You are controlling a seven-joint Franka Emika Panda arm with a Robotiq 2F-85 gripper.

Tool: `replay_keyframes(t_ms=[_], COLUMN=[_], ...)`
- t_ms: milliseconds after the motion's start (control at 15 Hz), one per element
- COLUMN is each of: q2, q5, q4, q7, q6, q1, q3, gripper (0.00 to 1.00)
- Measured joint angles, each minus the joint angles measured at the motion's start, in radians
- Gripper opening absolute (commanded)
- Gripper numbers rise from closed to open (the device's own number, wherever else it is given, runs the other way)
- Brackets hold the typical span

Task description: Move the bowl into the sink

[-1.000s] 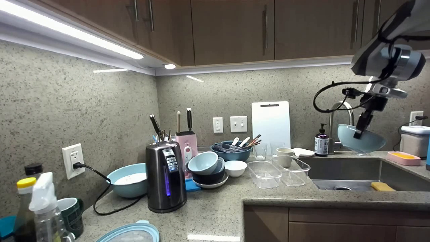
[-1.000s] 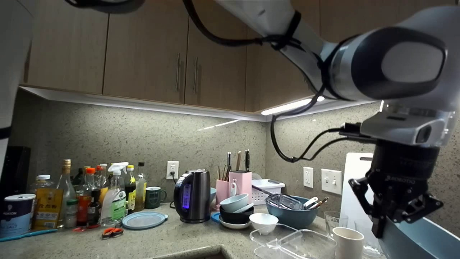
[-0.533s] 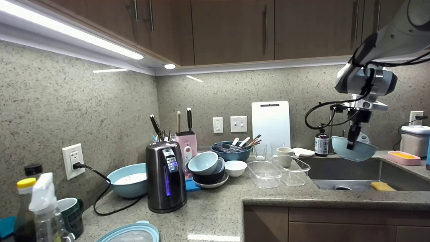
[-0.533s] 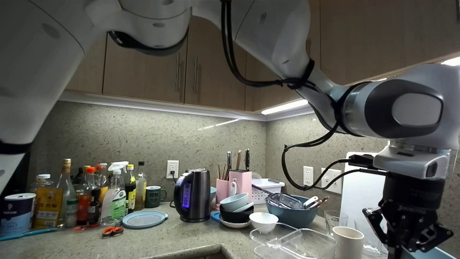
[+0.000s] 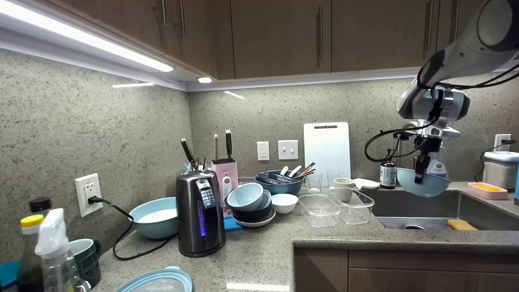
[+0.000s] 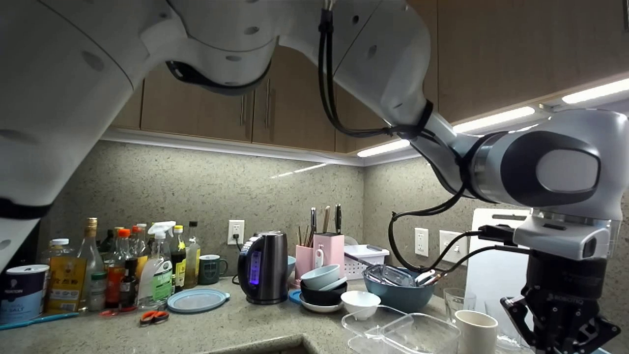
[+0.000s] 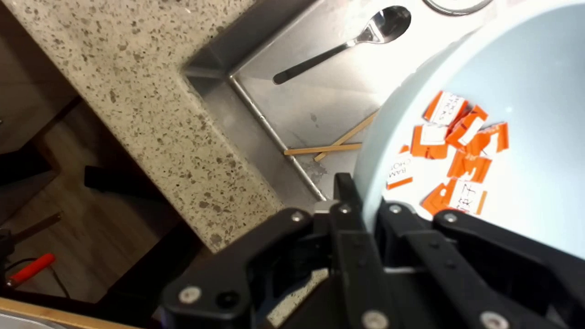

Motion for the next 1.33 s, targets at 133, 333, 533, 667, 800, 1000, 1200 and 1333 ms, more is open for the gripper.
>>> replay_keyframes(t_ms=[133, 333, 533, 667, 800, 1000, 1200, 1333], q2=[0.068, 0.201, 0.312, 0.365, 0.407, 0.458, 0.505, 0.533], q5=[0.000, -0.012, -0.051, -0.087, -0.120, -0.167, -0.205, -0.224], q4=[0.043, 0.150, 0.262, 0.324, 0.377, 0.449, 0.508, 0.543], q7=[0.009, 0.033, 0.054, 0.073, 0.080, 0.076, 0.067, 0.067], q6=[0.028, 0.058, 0.059, 0.050, 0.018, -0.102, -0.197, -0.228], q1=[0.000, 0.001, 0.003, 0.002, 0.001, -0.003, -0.005, -0.006], q3=[0.022, 0.054, 0.065, 0.065, 0.064, 0.067, 0.072, 0.072], gripper=[0.03, 0.03, 0.03, 0.03, 0.03, 0.03, 0.31, 0.35])
